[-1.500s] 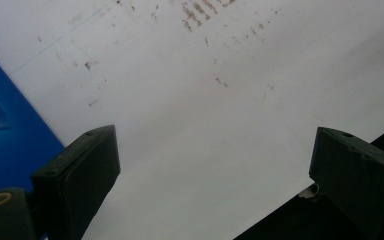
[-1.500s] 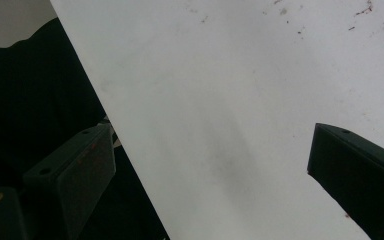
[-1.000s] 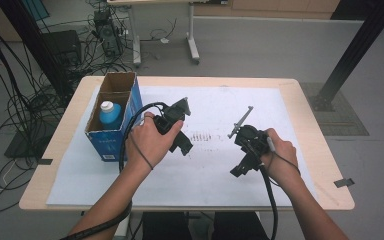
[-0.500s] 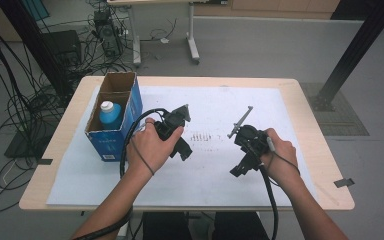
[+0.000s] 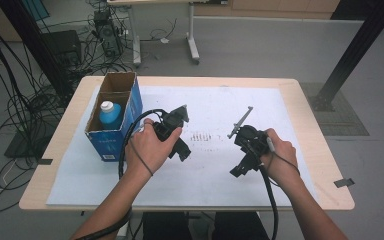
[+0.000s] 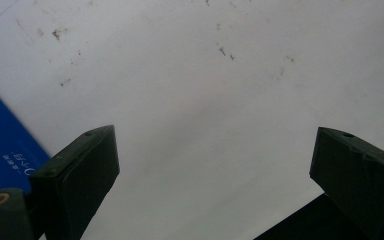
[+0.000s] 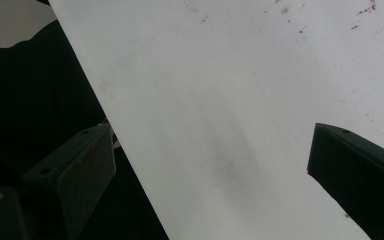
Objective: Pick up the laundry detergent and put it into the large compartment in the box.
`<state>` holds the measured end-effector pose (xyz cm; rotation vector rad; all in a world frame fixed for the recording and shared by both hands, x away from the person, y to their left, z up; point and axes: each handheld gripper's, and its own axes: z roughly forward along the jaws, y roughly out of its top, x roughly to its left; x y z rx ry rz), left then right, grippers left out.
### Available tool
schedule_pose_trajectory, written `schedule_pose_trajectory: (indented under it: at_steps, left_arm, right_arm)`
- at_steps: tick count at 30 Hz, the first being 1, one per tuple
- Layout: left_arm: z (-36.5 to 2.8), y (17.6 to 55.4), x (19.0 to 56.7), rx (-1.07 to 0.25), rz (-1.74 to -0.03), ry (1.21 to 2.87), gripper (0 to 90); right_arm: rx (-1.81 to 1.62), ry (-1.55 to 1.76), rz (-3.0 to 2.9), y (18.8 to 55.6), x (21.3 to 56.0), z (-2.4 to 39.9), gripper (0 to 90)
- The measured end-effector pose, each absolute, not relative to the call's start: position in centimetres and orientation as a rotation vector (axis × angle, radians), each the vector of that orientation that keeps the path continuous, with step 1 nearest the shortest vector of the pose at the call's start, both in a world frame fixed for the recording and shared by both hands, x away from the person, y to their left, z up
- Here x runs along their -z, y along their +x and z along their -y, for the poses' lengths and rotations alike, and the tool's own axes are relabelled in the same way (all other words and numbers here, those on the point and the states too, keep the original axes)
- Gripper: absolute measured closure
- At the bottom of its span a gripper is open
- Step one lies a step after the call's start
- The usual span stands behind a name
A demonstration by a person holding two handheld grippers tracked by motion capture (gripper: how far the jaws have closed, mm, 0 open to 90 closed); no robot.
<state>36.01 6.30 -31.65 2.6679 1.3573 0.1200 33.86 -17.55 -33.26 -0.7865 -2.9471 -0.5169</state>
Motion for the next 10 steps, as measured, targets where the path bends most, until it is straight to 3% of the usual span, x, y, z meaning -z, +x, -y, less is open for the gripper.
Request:
schedule_pose_trajectory:
  at_steps: [10]
  left_arm:
    - [-6.51, 36.08, 31.44, -0.118, -1.355, 2.663, 5.9]
  right_arm:
    - [0.521, -0.795, 2.949, 33.69, 33.19, 17.64, 4.8]
